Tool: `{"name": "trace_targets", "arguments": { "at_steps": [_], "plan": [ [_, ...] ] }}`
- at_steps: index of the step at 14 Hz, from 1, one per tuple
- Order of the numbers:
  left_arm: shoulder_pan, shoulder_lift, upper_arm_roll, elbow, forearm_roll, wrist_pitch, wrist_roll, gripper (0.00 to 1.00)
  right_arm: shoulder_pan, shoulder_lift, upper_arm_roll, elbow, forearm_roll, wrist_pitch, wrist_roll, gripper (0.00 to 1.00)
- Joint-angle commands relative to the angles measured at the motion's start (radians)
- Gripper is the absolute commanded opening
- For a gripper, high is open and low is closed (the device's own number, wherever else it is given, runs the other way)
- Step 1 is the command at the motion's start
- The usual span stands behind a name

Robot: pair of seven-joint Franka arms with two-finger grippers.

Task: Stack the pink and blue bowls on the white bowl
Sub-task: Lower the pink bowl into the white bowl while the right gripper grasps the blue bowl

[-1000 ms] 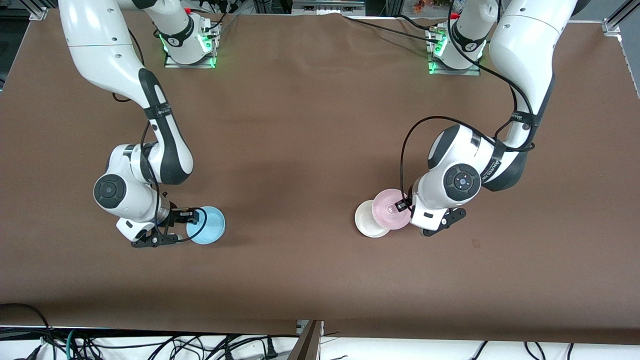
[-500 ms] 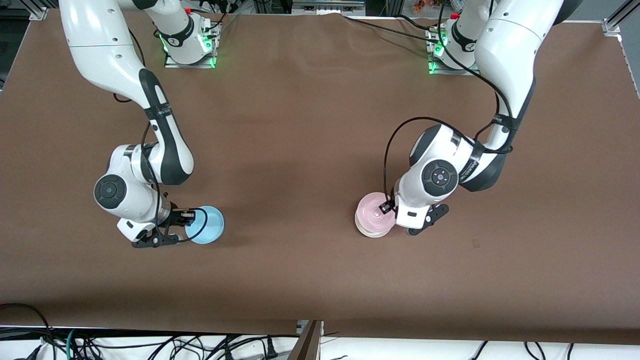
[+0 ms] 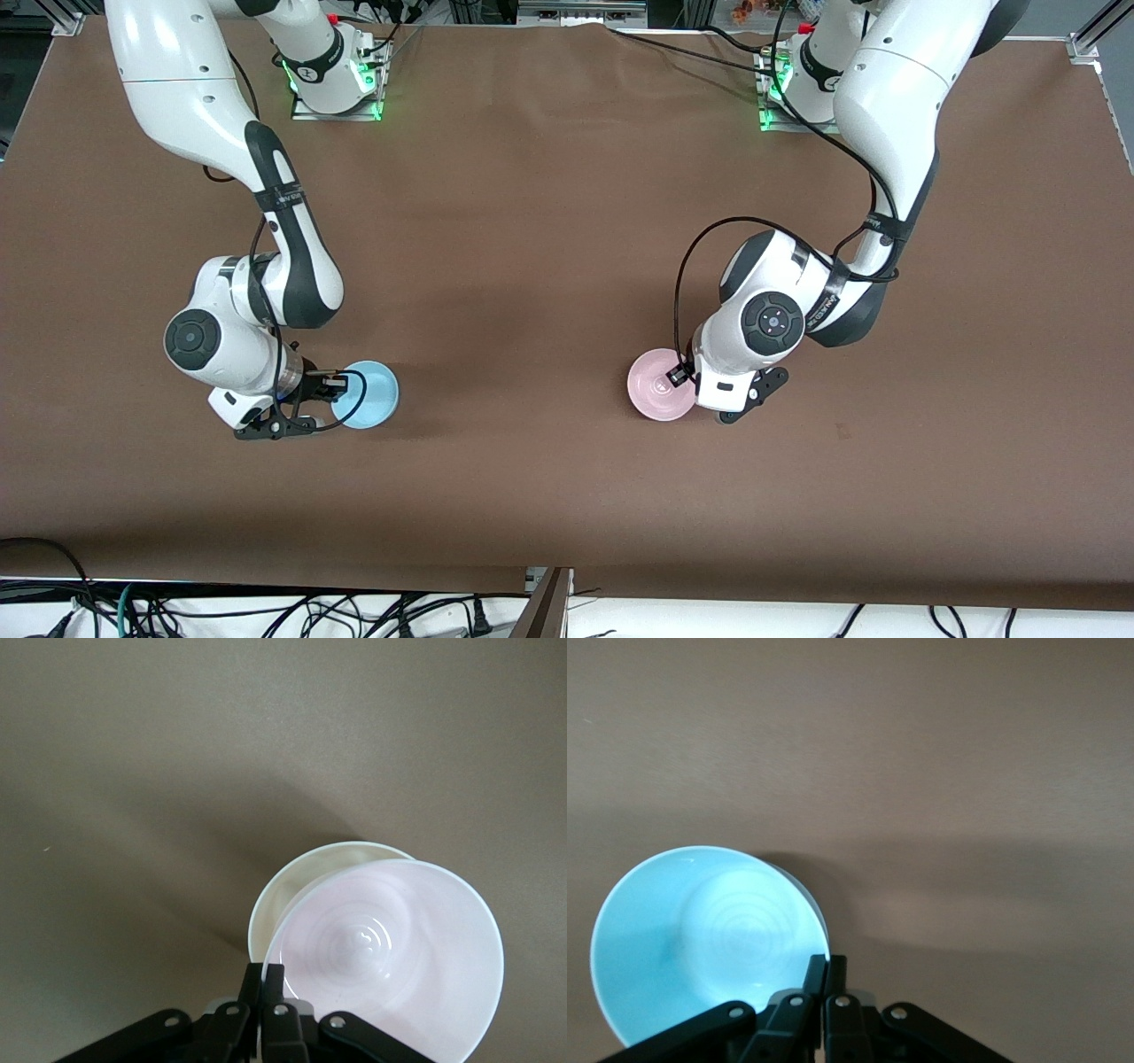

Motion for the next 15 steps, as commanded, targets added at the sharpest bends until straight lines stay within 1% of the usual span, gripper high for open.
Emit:
{"name": "trace_targets", "arguments": {
  "at_steps": [1, 2, 3, 4, 6, 7, 8, 9, 11, 13, 15],
  "plan": [
    [-0.015, 0.034, 0.009, 0.033, 0.019, 0.027, -0.015, 0.0, 0.006, 0.006, 0.006, 0.056, 0.076, -0.062, -0.012, 0.0],
    [-0.014, 0.038, 0.009, 0.036, 0.016, 0.027, -0.017, 0.0, 0.007, 0.008, 0.008, 0.08, 0.11, -0.088, 0.006, 0.0],
    [-0.012, 0.045, 0.011, 0.036, 0.013, 0.027, -0.017, 0.09, 0.013, 0.008, 0.008, 0.087, 0.124, -0.111, 0.04, 0.0],
    [-0.012, 0.046, 0.014, 0.036, 0.016, 0.027, -0.014, 0.26, 0.027, 0.006, 0.008, 0.102, 0.126, -0.117, 0.072, 0.0],
    [-0.011, 0.049, 0.016, 0.038, 0.016, 0.027, -0.006, 0.48, 0.053, 0.006, 0.008, 0.12, 0.126, -0.13, 0.144, 0.0],
    [-0.009, 0.049, 0.016, 0.038, 0.016, 0.027, -0.001, 0.57, 0.062, 0.006, 0.008, 0.131, 0.126, -0.142, 0.175, 0.0],
    [-0.006, 0.049, 0.016, 0.038, 0.016, 0.027, -0.001, 0.59, 0.073, 0.008, 0.008, 0.146, 0.127, -0.153, 0.205, 0.0],
    [-0.003, 0.049, 0.016, 0.038, 0.016, 0.027, -0.001, 0.64, 0.081, 0.006, 0.008, 0.157, 0.127, -0.159, 0.236, 0.0],
    [-0.005, 0.061, 0.02, 0.039, 0.019, 0.029, 0.002, 0.65, 0.111, 0.008, 0.009, 0.18, 0.141, -0.165, 0.319, 0.0],
    [-0.015, 0.081, 0.038, 0.042, 0.023, 0.067, 0.002, 0.65, 0.134, 0.009, 0.034, 0.197, 0.147, -0.163, 0.415, 0.0],
    [-0.029, 0.107, 0.042, 0.044, 0.072, 0.081, 0.0, 0.65, 0.136, 0.017, 0.08, 0.237, 0.147, -0.156, 0.543, 0.0]
  ]
}}
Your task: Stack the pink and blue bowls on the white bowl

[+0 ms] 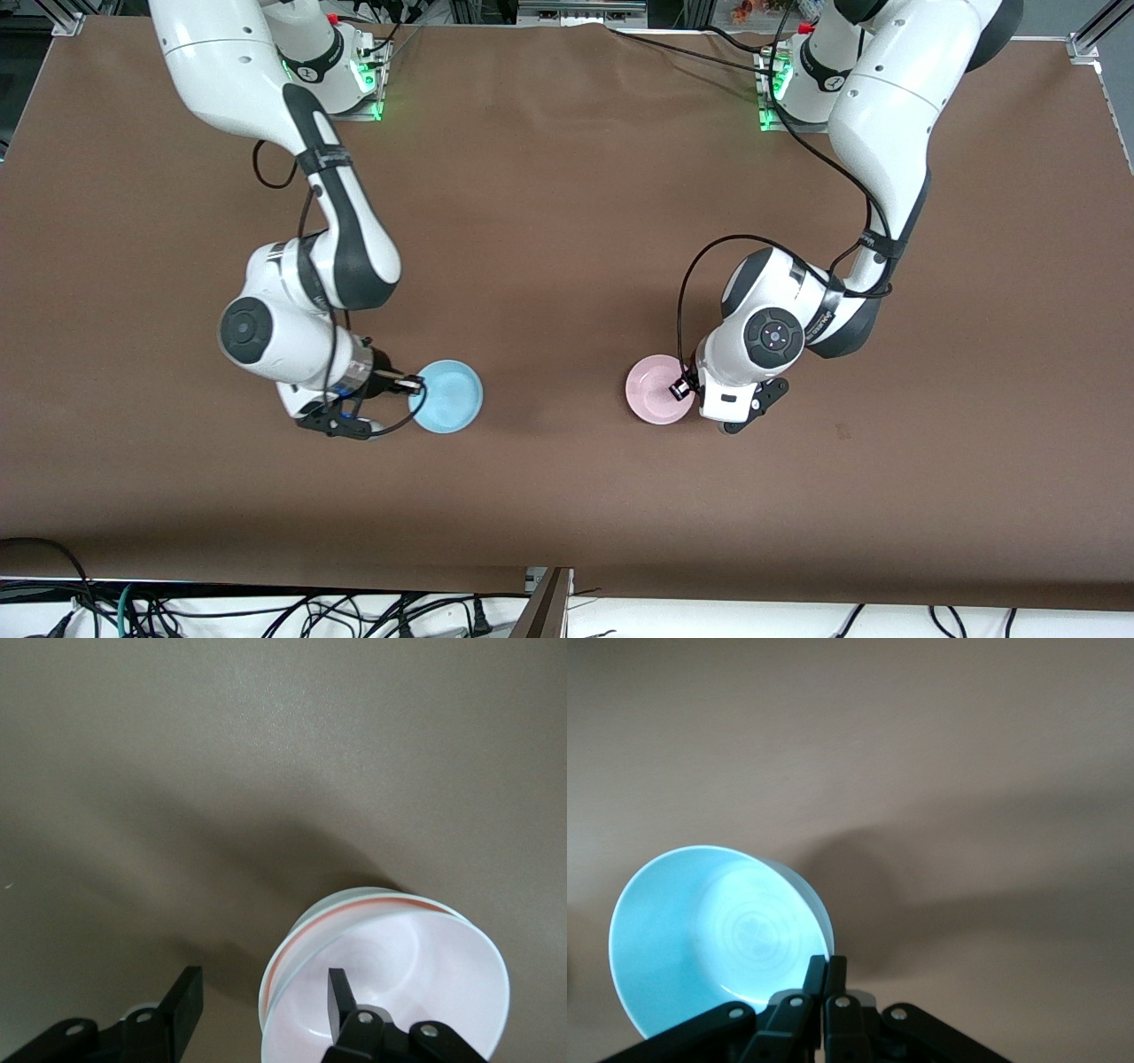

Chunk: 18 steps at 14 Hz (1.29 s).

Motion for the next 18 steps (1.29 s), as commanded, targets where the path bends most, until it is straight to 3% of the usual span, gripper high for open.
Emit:
{"name": "trace_targets", "arguments": {
  "at_steps": [1, 11, 13, 15, 18],
  "plan": [
    [-0.027, 0.052, 0.014, 0.037, 0.077, 0.03, -0.004, 0.65, 0.001, 0.026, 0.046, 0.072, 0.014, -0.013, 0.144, 0.0],
    [-0.013, 0.046, 0.018, 0.054, 0.068, 0.038, -0.004, 0.65, 0.001, 0.022, 0.081, 0.099, 0.014, -0.019, 0.214, 0.0],
    [0.005, 0.029, 0.004, 0.091, 0.045, -0.04, -0.006, 0.65, 0.004, 0.025, 0.086, 0.108, 0.017, -0.011, 0.27, 0.0],
    [0.007, 0.0, 0.004, 0.12, -0.061, -0.104, -0.006, 0.66, 0.011, 0.035, 0.118, 0.144, 0.02, 0.004, 0.344, 0.0],
    [0.04, -0.106, 0.001, 0.136, -0.107, -0.255, 0.061, 0.68, 0.04, 0.072, 0.155, 0.18, 0.02, 0.102, 0.497, 0.0]
  ]
}}
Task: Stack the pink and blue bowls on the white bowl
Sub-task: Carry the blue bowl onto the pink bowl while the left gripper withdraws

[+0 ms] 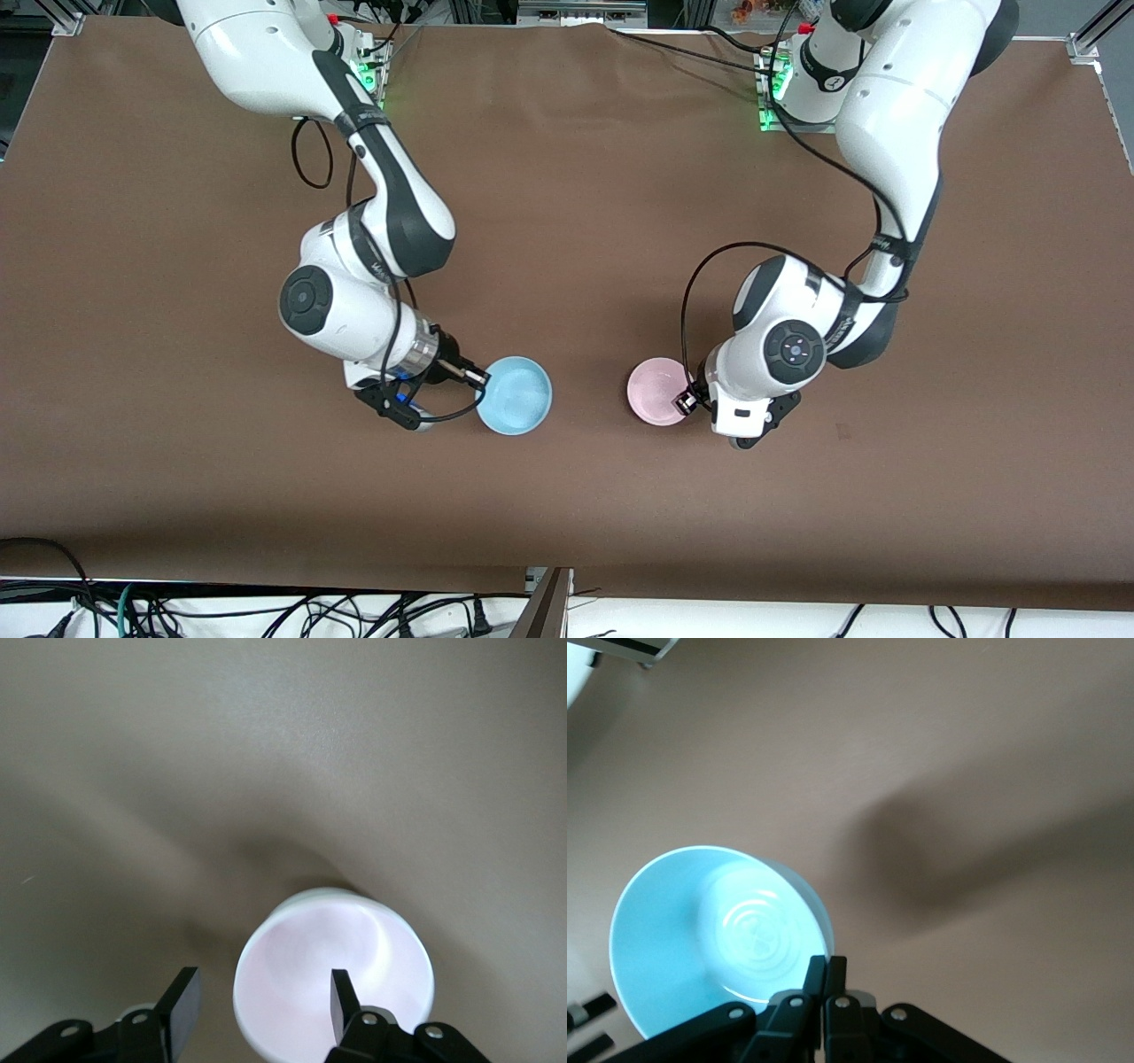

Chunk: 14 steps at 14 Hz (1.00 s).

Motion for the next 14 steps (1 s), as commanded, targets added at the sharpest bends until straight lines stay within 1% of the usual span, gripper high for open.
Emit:
{"name": "trace_targets", "arguments": {
  "at_steps": [1, 3, 4, 5, 7, 9, 10, 11, 12, 14],
  "plan": [
    [0.06, -0.144, -0.009, -0.008, -0.053, -0.164, 0.149, 0.68, 0.034, 0.065, 0.035, 0.067, 0.013, 0.101, 0.142, 0.0],
    [0.162, -0.232, -0.01, -0.007, -0.08, -0.314, 0.368, 0.69, 0.084, 0.099, 0.038, 0.078, 0.013, 0.218, 0.235, 0.0],
    [0.217, -0.269, -0.012, -0.005, -0.114, -0.385, 0.452, 0.69, 0.114, 0.13, 0.038, 0.102, 0.013, 0.275, 0.297, 0.0],
    [0.276, -0.298, -0.012, 0.01, -0.12, -0.434, 0.555, 0.72, 0.143, 0.162, 0.038, 0.138, 0.013, 0.316, 0.361, 0.0],
    [0.331, -0.356, 0.006, 0.022, -0.107, -0.508, 0.811, 0.73, 0.195, 0.222, 0.036, 0.199, 0.012, 0.388, 0.469, 0.0],
    [0.383, -0.39, 0.017, 0.018, -0.047, -0.526, 0.936, 0.73, 0.247, 0.253, 0.035, 0.202, 0.01, 0.47, 0.532, 0.0],
    [0.415, -0.395, 0.017, 0.018, -0.042, -0.543, 0.988, 0.75, 0.261, 0.268, 0.033, 0.202, 0.01, 0.505, 0.547, 0.0],
    [0.436, -0.398, 0.019, 0.018, -0.033, -0.545, 1.046, 0.79, 0.272, 0.28, 0.033, 0.202, 0.01, 0.525, 0.552, 0.0],
    [0.452, -0.397, 0.017, 0.018, -0.024, -0.54, 1.097, 0.8, 0.276, 0.292, 0.033, 0.202, 0.01, 0.536, 0.552, 0.0],
    [0.471, -0.393, 0.017, 0.015, -0.025, -0.537, 1.117, 0.88, 0.298, 0.314, 0.032, 0.202, 0.007, 0.567, 0.552, 0.0]
  ]
}}
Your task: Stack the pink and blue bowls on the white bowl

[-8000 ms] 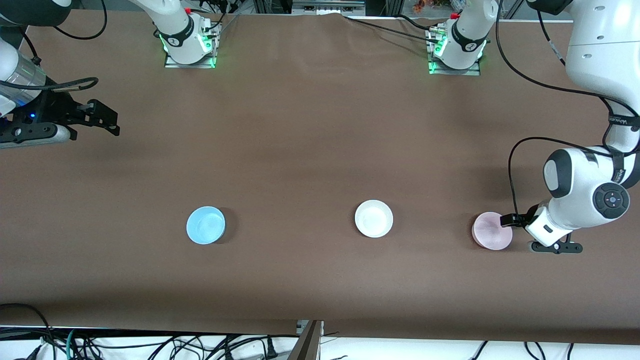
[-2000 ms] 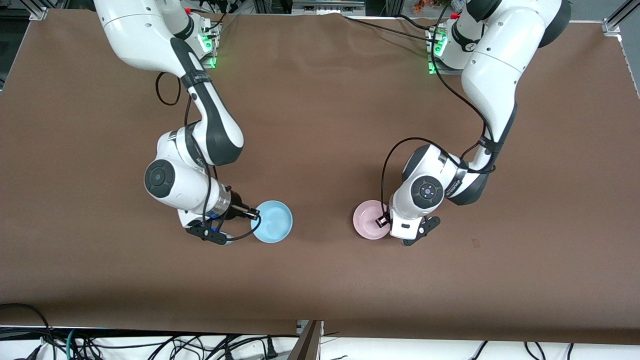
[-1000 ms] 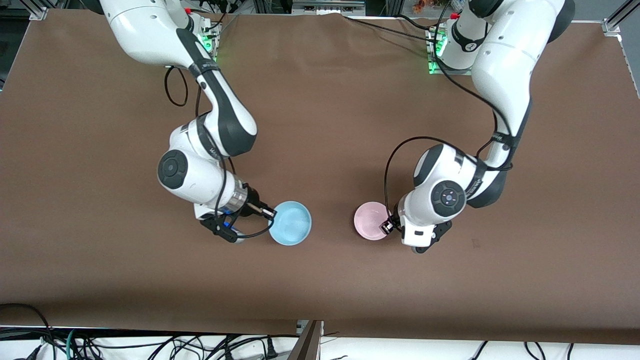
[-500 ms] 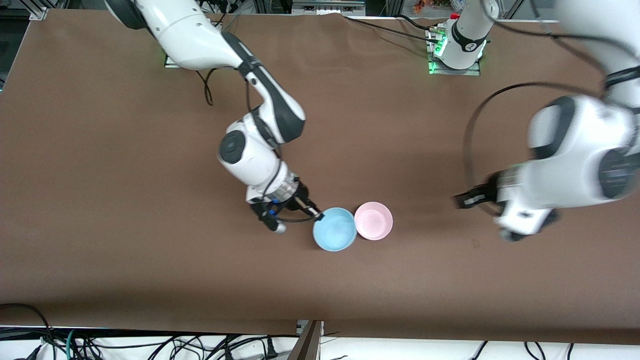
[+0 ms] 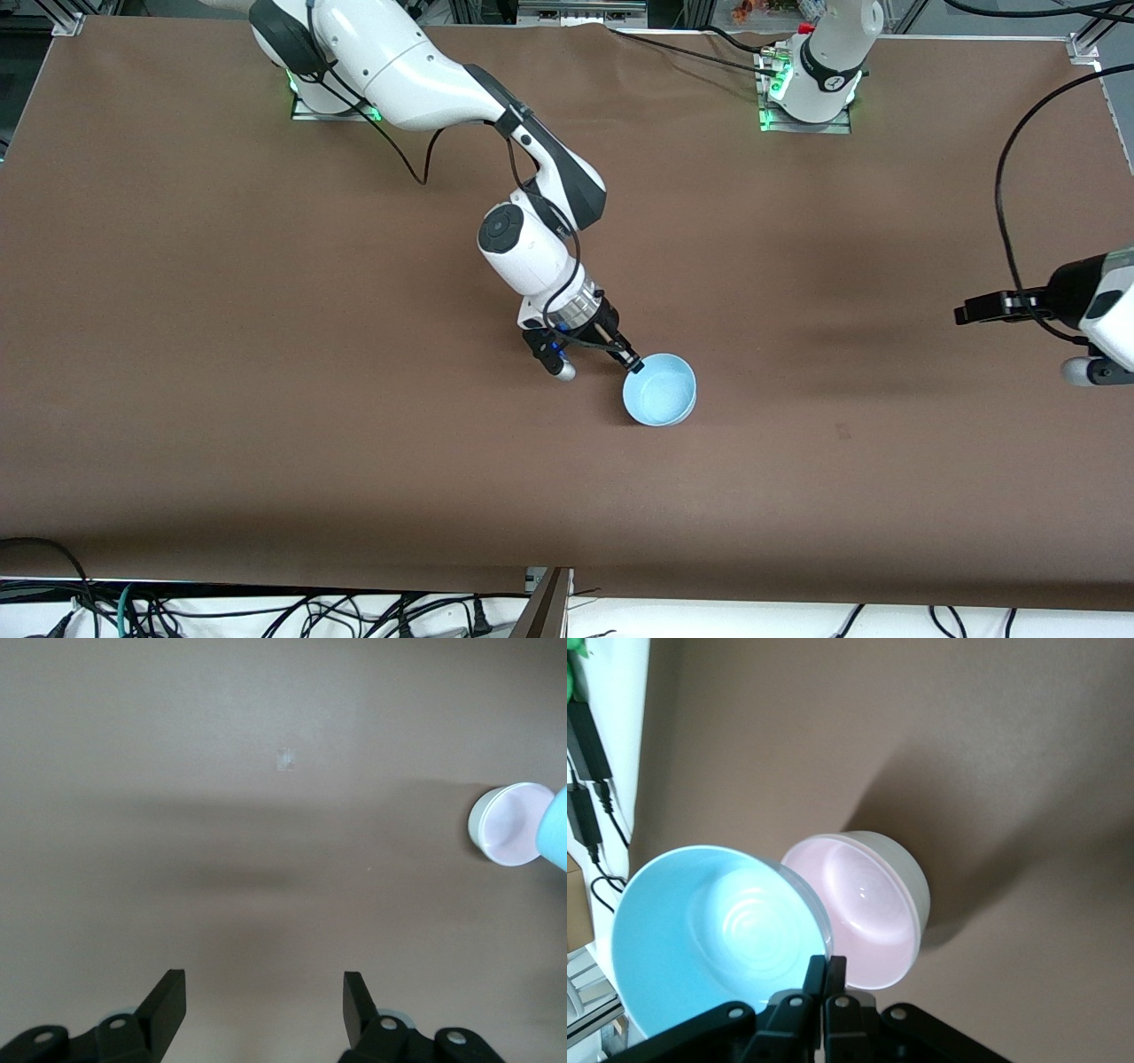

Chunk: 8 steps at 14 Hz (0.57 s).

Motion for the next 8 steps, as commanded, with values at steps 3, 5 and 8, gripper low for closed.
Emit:
{"name": "trace_targets", "arguments": {
  "at_steps": [3, 5, 8],
  "plan": [
    [0.012, -0.011, -0.01, -0.021, 0.022, -0.003, 0.049, 1.0, 0.021, 0.048, -0.011, 0.047, 0.004, 0.032, 0.011, 0.0],
    [0.011, -0.011, -0.013, -0.021, 0.024, -0.003, 0.049, 1.0, 0.02, 0.048, -0.016, 0.047, 0.002, 0.032, 0.006, 0.0],
    [0.011, -0.011, -0.014, -0.019, 0.025, -0.003, 0.052, 1.0, 0.02, 0.055, -0.016, 0.045, -0.027, 0.031, -0.002, 0.0]
  ]
}}
